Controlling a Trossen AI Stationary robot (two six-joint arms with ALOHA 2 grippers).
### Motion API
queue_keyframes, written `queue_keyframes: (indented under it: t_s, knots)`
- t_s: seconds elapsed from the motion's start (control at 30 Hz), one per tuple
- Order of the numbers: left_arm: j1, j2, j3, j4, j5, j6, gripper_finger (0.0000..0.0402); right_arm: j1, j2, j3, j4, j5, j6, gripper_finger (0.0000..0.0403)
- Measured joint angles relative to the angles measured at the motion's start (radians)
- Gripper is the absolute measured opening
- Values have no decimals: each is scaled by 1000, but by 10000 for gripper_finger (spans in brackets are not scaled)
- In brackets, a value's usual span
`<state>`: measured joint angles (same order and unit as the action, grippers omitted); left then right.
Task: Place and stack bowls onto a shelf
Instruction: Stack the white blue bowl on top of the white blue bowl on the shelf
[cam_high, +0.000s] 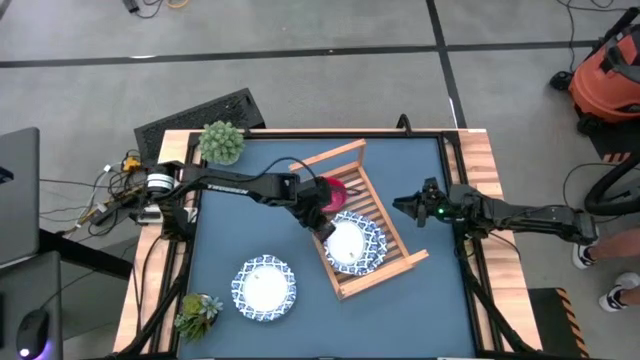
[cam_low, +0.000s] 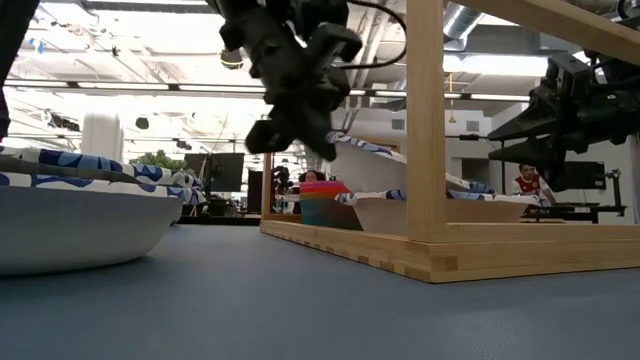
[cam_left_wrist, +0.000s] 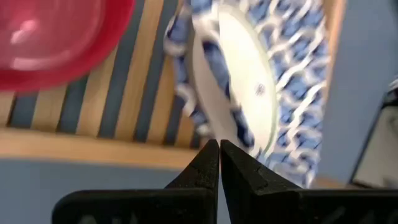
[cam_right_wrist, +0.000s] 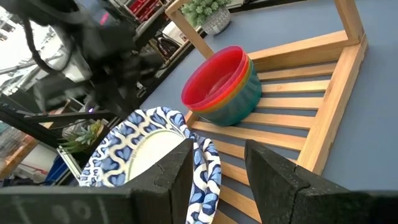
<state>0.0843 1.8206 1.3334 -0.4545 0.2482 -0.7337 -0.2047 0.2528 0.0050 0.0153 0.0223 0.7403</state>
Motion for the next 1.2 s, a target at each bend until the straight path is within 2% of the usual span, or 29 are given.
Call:
queue_keyframes:
  t_s: [0.1,0.33,0.53,0.7,0.97,1.13,1.2]
  knots:
    - [11,-1,0,47,-34,-21,0,0,3,0,0,0,0,171]
    - [16,15,0,33,-106,-5,0,-1,4,0,-2,-17,11,171]
    - [13,60,-2,-5,-79,-1,0,9,30,0,-3,-35,-39,171]
    - [6,82,-1,26,-76,-10,0,8,91,14,-11,-34,-80,171]
    - [6,86,0,-9,-145,-30,0,7,162,21,-16,-24,-62,171]
    - [4,69,14,-80,-67,-8,0,7,167,22,-13,-24,-41,171]
    - [1,39,43,-136,-71,15,0,7,167,24,-12,-24,-34,171]
